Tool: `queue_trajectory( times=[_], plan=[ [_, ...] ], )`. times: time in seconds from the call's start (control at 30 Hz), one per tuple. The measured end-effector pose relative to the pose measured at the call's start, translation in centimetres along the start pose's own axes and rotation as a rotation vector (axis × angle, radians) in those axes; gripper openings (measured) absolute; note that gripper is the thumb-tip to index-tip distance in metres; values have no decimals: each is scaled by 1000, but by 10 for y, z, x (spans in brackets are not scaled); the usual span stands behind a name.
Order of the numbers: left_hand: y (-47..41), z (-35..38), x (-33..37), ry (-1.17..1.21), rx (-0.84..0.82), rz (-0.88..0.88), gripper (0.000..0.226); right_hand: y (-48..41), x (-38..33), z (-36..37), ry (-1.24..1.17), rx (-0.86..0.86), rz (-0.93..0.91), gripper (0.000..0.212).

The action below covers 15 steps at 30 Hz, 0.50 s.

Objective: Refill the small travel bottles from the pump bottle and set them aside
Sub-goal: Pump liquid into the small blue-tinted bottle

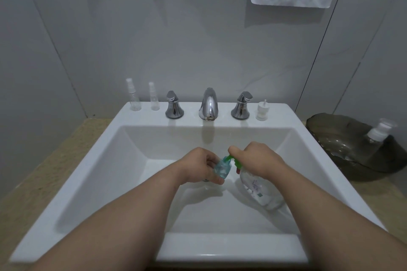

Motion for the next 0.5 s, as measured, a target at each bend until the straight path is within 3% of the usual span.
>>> queue_trajectory(
  times=[0.1, 0.2, 0.5],
  plan=[
    [3, 2, 2, -37, -20, 19, 28, 4, -6, 3, 71, -17, -52, 70],
    [3, 1, 4, 43, -3, -4, 28, 3, -2, -2, -15, -111, -12, 76],
    [2, 0, 7, 114, 7, 5, 38, 13, 7, -9, -37, -32, 12, 82]
  ],
)
Point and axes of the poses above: each hand's wrist, its own y-axis away from the middle knuckle, its own z-axis out of the palm, x = y × z, the point moved 5 cm from there along -y, towards the middle knuckle, and after that the axes turned 4 degrees about -y, right-handed, at the moved point
